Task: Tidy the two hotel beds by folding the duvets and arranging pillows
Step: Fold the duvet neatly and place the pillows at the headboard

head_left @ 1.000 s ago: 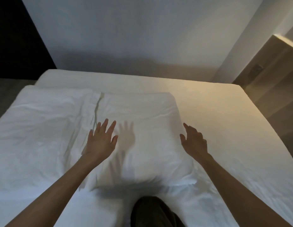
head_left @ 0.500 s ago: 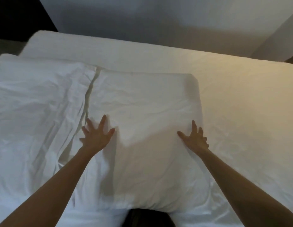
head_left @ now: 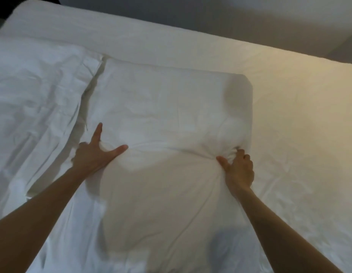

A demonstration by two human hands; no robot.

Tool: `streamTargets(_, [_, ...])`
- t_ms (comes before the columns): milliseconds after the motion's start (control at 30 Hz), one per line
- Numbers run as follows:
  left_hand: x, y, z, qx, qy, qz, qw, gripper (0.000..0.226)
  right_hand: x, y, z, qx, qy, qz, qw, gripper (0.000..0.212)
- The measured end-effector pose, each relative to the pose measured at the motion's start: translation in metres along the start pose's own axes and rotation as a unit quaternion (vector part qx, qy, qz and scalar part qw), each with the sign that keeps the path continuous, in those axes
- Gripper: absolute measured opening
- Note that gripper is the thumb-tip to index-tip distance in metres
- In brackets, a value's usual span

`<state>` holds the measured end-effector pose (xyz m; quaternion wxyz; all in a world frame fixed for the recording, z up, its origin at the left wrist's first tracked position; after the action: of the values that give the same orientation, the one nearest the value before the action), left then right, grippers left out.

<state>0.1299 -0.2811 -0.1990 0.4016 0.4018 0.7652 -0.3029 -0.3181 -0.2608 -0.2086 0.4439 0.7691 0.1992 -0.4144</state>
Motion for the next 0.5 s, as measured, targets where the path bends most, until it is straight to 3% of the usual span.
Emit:
streamTargets(67, [0.001,0.001,-0.002,-0.001,-0.01,0.0,1.0,0.125,0.0,0.004,0.007,-0.021,0.003,0.0,1.0,0.049])
streamTargets(167, [-0.003,-0.003,-0.007,0.012,-0.004,-0.019,1.0,0.126,-0.006,0.0,0.011,-0.025,0.016,-0.003,1.0,0.04])
streamTargets(333, [-0.022,-0.026,-0.017,0.024,-0.03,-0.052,0.998,0.101,-0.047,0.0,0.007,-0.065,-0.016,0.053,0.996,0.038])
streamTargets(500, [-0.03,-0.056,-0.035,0.073,-0.061,-0.145,0.985,0.091,-0.079,-0.019,-0.001,-0.069,-0.09,0.07,0.991,0.044])
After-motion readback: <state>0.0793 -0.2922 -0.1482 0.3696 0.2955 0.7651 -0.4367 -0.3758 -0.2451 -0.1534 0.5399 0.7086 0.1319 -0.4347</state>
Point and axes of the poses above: each hand's wrist, its own z-axis towards the middle knuckle, its own x-axis out of the palm, y = z × x, the point moved 7 cm from there along z, towards the middle knuckle, and after that the axes turned 12 degrees about z, right-handed, at the moved point
